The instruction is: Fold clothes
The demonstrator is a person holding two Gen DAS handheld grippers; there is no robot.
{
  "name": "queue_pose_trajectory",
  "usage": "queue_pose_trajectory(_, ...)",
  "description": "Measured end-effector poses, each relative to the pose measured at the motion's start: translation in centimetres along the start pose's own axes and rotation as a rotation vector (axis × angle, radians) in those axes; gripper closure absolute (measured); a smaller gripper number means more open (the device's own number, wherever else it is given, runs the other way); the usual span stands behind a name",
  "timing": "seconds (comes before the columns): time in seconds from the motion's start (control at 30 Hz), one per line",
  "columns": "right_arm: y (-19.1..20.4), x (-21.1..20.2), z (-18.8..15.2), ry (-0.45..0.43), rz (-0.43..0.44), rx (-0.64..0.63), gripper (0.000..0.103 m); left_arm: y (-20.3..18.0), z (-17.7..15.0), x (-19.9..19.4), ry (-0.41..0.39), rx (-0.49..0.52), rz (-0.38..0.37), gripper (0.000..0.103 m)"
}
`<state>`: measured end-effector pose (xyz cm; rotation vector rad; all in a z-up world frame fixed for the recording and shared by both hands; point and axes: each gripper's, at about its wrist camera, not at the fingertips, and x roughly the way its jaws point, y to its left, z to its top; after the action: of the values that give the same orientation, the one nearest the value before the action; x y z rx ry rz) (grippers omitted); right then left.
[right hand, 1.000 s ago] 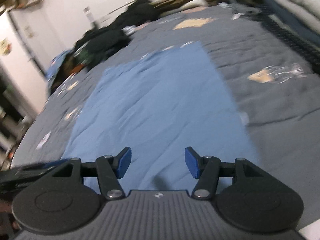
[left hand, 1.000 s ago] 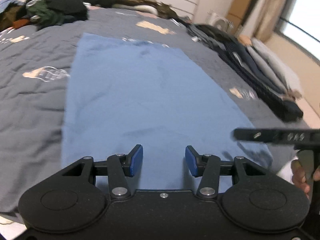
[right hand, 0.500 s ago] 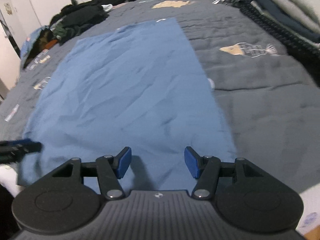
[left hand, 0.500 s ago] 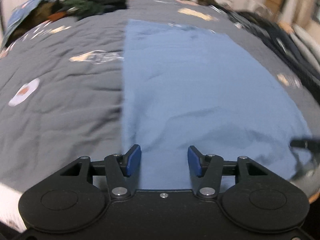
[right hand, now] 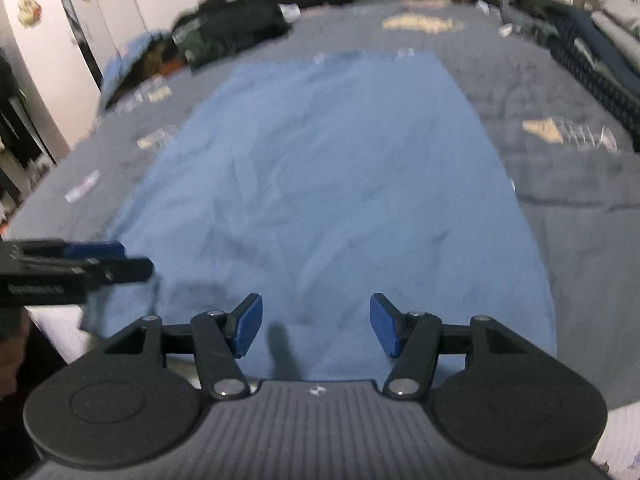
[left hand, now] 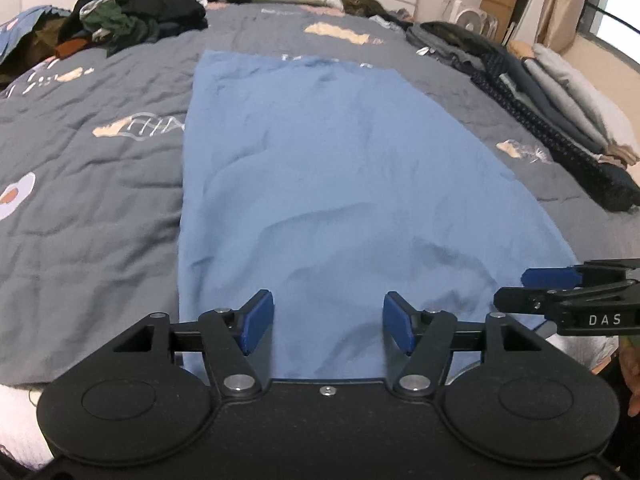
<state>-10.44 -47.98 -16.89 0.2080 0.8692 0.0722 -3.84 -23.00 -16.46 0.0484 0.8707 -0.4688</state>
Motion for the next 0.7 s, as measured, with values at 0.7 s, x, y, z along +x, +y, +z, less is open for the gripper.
queue_pose_trajectory(0.7, -3.9, -2.9, 2.2, -0.092, -0.144, 0.197, 0.044, 1.5, 2.4, -2.5, -0.101, -0.053, -0.012, 0.041)
